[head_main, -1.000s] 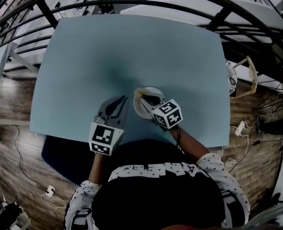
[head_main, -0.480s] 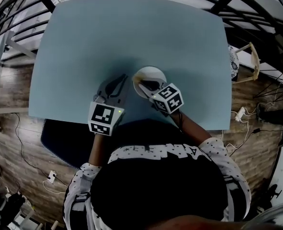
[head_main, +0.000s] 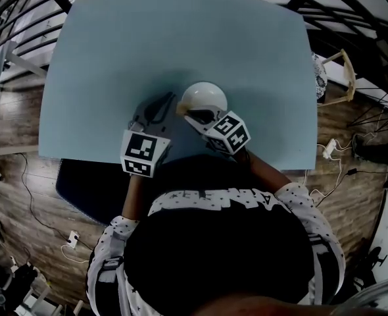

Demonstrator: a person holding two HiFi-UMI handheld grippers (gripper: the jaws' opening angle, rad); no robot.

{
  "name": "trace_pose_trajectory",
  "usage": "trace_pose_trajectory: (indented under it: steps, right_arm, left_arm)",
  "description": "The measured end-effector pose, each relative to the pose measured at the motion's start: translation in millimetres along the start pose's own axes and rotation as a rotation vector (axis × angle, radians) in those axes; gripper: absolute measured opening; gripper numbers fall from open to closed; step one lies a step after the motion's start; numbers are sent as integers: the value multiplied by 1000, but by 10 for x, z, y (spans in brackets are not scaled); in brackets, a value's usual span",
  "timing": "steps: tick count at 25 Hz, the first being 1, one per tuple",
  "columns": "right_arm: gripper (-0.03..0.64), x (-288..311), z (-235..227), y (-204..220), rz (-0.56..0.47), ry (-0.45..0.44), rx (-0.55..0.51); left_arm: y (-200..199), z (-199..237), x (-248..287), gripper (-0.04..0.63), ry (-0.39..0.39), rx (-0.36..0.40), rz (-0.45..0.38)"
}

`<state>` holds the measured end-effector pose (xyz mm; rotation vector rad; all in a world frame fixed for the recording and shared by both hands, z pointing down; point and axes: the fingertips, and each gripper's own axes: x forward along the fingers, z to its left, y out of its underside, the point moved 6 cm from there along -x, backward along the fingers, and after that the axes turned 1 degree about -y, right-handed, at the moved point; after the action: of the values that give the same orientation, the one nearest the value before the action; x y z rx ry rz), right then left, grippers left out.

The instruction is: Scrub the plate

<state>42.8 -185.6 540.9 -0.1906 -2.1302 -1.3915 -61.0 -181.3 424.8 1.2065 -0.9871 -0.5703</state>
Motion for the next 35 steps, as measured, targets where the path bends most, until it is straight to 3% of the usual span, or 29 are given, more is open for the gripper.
trace_pose_trajectory:
  steps: [10,15,20,26,35]
  right_arm:
    - [52,23,147,-37,-2,-31,-50]
    - [52,-121,25,-144,-56,31,-70]
    - [52,-282,-298,-231,-131,149,-46]
    - [52,-384,-659,-245,-151,250,-28]
    - [51,-285,-849,-167,-98,248,-25]
  left_arm:
    - [38,26,21,15,13,0,1]
    - [28,7,51,15,15,-4,-1]
    - [31,-15,78,15,34,-1,2]
    - [44,2,85,15,15,-11,5]
    - [62,-9,94,15,-4,-18,19]
